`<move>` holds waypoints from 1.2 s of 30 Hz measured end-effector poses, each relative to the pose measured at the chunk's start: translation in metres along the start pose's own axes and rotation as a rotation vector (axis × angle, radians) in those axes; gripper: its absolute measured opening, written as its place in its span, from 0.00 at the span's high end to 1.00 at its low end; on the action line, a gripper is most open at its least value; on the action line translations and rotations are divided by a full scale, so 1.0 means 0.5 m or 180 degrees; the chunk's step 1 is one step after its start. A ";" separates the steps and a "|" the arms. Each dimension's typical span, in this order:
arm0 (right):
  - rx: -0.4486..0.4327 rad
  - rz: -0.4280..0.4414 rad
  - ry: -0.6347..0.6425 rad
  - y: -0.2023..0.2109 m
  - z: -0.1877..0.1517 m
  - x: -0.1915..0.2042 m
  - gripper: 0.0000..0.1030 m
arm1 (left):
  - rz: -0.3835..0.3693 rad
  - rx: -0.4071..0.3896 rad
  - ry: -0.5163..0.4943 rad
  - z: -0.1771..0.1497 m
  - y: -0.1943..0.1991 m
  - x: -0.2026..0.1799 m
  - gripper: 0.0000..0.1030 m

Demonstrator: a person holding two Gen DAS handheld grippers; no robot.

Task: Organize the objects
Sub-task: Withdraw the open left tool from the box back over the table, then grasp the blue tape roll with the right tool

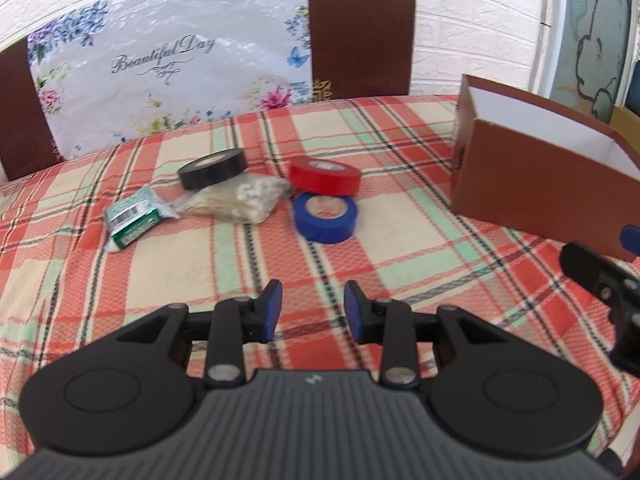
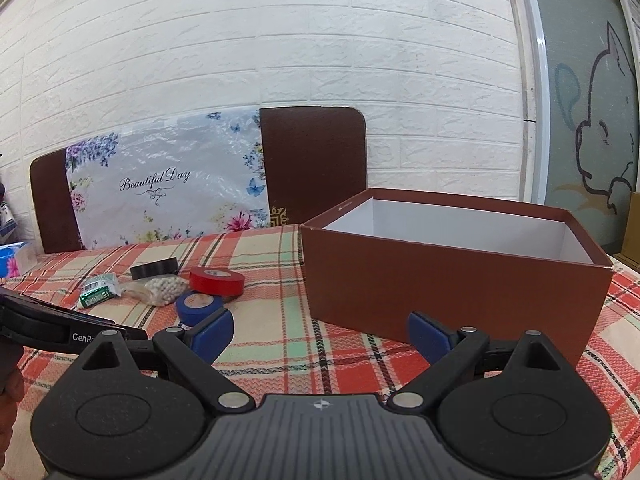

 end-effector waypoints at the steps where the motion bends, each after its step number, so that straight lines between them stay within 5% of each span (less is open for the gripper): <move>1: 0.0010 0.0004 0.0009 -0.001 -0.002 0.003 0.09 | 0.0032 0.0008 0.0010 -0.003 -0.003 0.009 0.65; 20: 0.0346 0.0182 0.0286 -0.050 -0.047 0.086 0.11 | 0.0710 -0.0033 0.0483 -0.089 -0.052 0.245 0.57; 36: 0.0797 0.0524 0.0671 -0.301 -0.070 0.245 0.28 | 0.0621 -0.0378 0.0685 -0.105 -0.054 0.279 0.47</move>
Point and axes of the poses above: each gripper's, at about its wrist camera, not at the fingertips, and y roughly against the way its jaws point, x to its left, z to its top, the point moved 9 cm from there along -y, roughly the way its jaws point, and after that the axes turned 7 degrees about -y, right-handed, at the moved point
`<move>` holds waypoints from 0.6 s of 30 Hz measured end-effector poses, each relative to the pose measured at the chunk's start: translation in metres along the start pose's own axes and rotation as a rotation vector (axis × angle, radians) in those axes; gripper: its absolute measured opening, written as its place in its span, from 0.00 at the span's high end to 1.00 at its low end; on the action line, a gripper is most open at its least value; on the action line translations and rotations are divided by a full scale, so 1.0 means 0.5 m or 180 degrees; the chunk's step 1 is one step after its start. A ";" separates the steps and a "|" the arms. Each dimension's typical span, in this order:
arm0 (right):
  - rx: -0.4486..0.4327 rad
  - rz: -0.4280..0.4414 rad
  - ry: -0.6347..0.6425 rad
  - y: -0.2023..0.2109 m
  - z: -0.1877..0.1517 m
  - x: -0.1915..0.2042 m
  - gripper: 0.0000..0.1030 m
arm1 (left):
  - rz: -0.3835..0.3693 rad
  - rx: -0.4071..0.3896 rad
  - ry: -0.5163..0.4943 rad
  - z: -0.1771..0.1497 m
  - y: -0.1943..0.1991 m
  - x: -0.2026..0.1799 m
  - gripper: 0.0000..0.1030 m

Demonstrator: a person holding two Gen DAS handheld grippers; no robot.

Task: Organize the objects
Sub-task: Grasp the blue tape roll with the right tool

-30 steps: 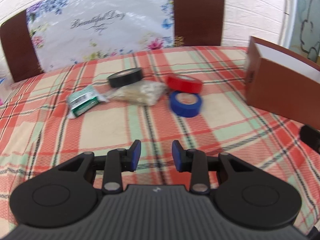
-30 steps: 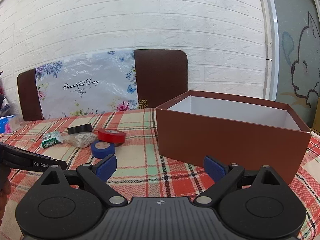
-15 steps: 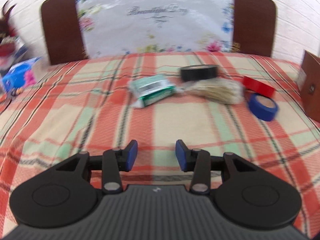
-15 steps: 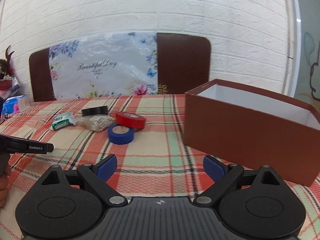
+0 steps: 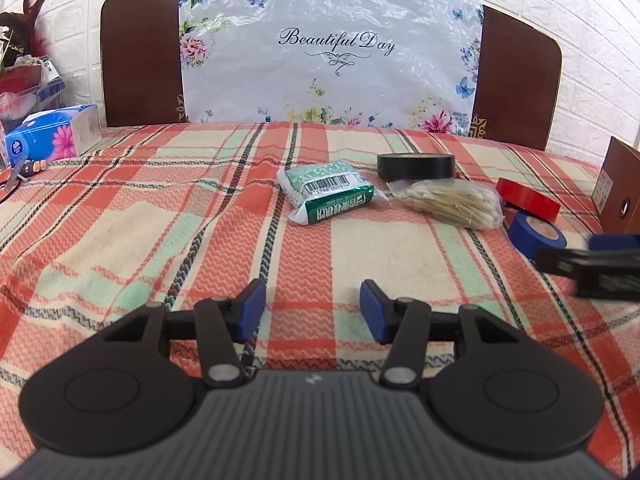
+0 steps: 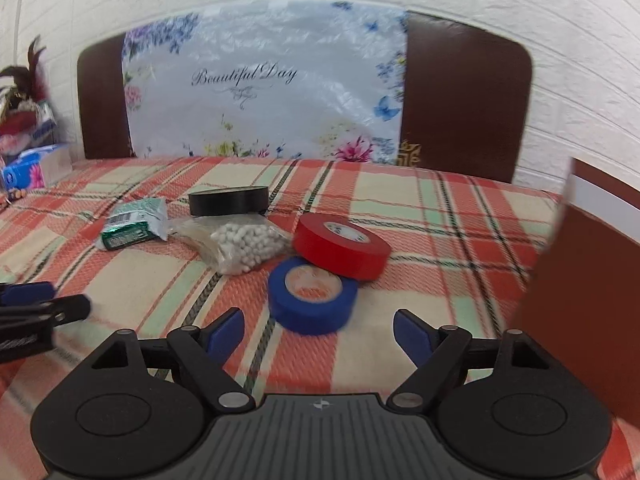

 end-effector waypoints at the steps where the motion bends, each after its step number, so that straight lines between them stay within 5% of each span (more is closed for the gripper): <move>1: 0.0043 -0.0006 0.0027 -0.020 0.004 0.003 0.37 | -0.0004 0.0000 0.0002 0.000 -0.001 0.001 0.47; 3: 0.0121 0.0095 -0.0070 -0.045 0.010 0.001 0.46 | -0.0010 0.0001 0.0009 0.000 -0.002 0.001 0.47; 8: 0.0149 0.0200 -0.0157 -0.012 -0.013 -0.005 0.46 | -0.0006 0.0000 0.0005 0.000 -0.001 0.000 0.47; 18: 0.0042 0.0000 0.0049 0.217 -0.159 -0.087 0.46 | 0.0100 0.0122 -0.0226 0.004 0.007 -0.023 0.46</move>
Point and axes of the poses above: each gripper's, at about its wrist camera, not at the fingertips, and y roughly against the way its jaws point, x to its left, z to its top, the point moved 9 cm from there along -y, roughly the way its jaws point, and after that the axes turned 7 degrees about -y, right-handed, at the moved point
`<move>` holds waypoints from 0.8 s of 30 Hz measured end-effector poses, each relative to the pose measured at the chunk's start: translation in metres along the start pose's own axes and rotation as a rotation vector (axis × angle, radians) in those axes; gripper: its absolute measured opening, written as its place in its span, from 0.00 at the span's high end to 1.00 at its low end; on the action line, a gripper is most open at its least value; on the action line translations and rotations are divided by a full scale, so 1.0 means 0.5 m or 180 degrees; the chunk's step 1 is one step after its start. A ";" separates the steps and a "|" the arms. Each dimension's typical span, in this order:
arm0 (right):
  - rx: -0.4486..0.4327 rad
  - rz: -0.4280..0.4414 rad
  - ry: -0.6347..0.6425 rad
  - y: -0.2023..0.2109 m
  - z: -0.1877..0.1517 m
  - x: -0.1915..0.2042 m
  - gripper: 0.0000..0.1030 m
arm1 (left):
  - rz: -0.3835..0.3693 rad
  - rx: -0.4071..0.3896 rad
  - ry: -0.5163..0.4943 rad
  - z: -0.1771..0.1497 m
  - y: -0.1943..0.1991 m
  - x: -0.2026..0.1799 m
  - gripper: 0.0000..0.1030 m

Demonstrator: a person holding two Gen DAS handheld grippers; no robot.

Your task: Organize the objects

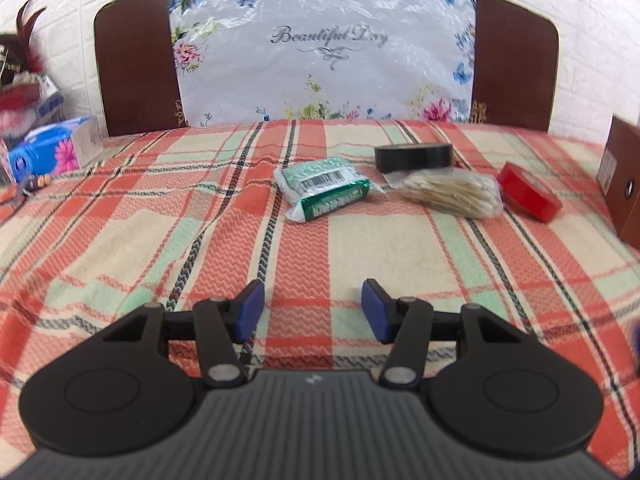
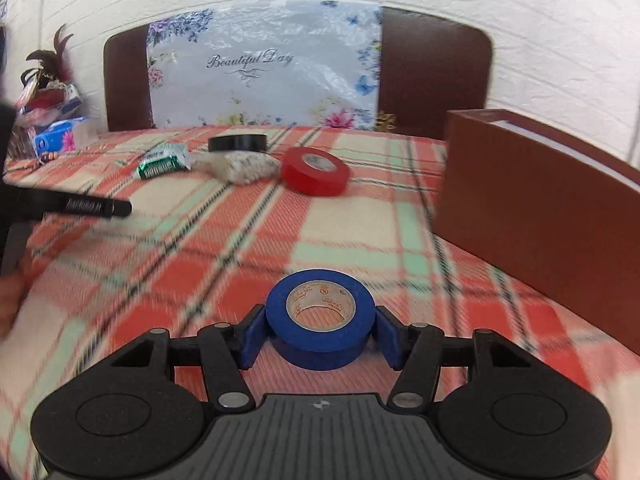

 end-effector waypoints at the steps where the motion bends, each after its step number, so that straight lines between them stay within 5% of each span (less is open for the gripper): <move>1: -0.0039 -0.0050 0.0028 0.018 -0.012 -0.009 0.45 | -0.0124 0.0055 0.0040 0.003 0.008 -0.015 0.46; 3: -0.0085 -0.0134 0.0018 0.036 -0.018 -0.026 0.36 | -0.0571 0.0163 0.0115 0.014 0.033 -0.072 0.47; 7: -0.0072 -0.0092 -0.0058 0.033 -0.014 -0.034 0.36 | -0.1494 0.0249 -0.0239 0.040 0.113 -0.243 0.47; 11: -0.0070 -0.0019 -0.0068 0.029 -0.016 -0.032 0.36 | -0.2010 0.0461 -0.0605 0.034 0.150 -0.371 0.50; 15: -0.0091 0.0042 -0.0138 0.031 -0.023 -0.040 0.41 | -0.2167 0.0822 -0.0744 -0.001 0.133 -0.432 0.79; 21: -0.0156 0.0136 -0.0091 0.028 -0.014 -0.039 0.47 | -0.2089 0.0866 -0.0726 0.001 0.131 -0.444 0.79; 24: -0.0472 0.0087 -0.0128 0.046 0.033 -0.058 0.47 | -0.2071 0.0544 -0.0795 0.072 0.155 -0.457 0.79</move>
Point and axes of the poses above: each gripper's, at about its wrist camera, not at the fingertips, and y roughly against the way its jaws point, x to its left, z to its top, the point moved 9 cm from there along -y, roughly the way its jaws point, and after that the axes turned 7 degrees about -y, right-handed, at the moved point
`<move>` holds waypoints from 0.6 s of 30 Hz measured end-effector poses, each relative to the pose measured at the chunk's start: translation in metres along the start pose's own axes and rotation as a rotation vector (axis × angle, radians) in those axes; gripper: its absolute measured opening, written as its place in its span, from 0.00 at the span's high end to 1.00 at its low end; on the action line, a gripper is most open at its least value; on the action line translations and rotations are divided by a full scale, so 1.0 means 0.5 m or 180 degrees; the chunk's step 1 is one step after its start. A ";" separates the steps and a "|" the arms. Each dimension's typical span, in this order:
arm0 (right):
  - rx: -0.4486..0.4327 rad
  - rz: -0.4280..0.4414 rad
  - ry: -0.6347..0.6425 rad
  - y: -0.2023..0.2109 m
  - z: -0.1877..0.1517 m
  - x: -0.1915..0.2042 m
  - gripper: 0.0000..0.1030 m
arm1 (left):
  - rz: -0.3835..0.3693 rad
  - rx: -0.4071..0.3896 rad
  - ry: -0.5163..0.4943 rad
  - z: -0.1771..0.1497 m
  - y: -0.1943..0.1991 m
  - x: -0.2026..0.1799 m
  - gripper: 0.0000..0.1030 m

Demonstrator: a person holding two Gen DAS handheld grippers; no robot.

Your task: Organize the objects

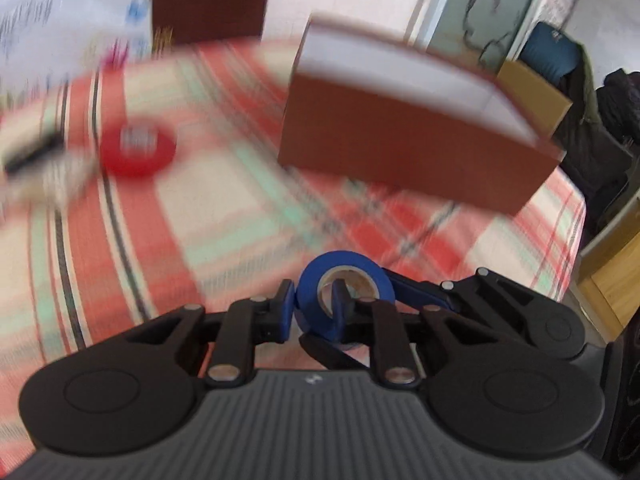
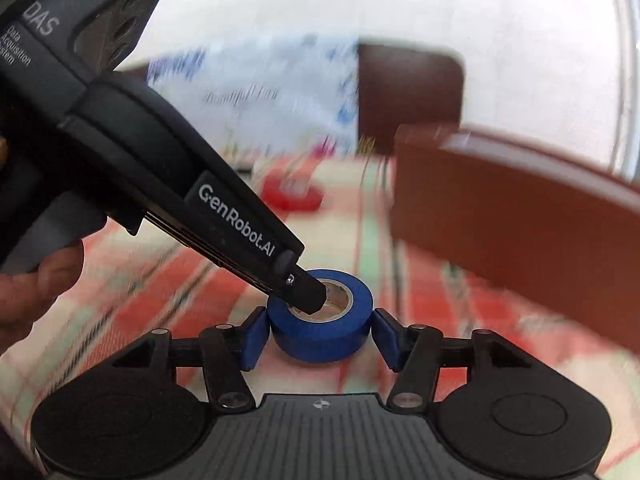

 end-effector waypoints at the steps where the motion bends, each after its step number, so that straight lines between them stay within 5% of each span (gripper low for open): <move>1: -0.0139 -0.0042 0.0014 0.004 0.025 -0.008 0.47 | 0.0023 -0.0107 -0.0064 0.032 0.010 -0.005 0.79; 5: -0.0641 -0.0261 0.0065 -0.001 0.138 -0.058 0.47 | 0.0074 -0.0481 -0.0259 0.162 0.020 -0.026 0.80; 9: -0.0832 -0.0452 0.0018 -0.040 0.212 -0.130 0.47 | 0.0087 -0.0635 -0.0356 0.254 -0.025 -0.036 0.80; 15: -0.0595 -0.0630 -0.0231 -0.126 0.221 -0.212 0.41 | 0.0275 -0.0435 -0.0377 0.268 -0.121 -0.039 0.77; 18: -0.0633 -0.0602 -0.0318 -0.114 0.220 -0.213 0.41 | 0.0213 -0.0529 -0.0370 0.256 -0.104 -0.041 0.76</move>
Point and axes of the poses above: each gripper's, at about its wrist camera, not at the fingertips, and y roughly against the way its jaws point, x to its left, z to its top, the point moved 9 cm from there along -y, roughly the way its jaws point, and after that the axes turned 7 degrees about -y, right-handed, at the moved point
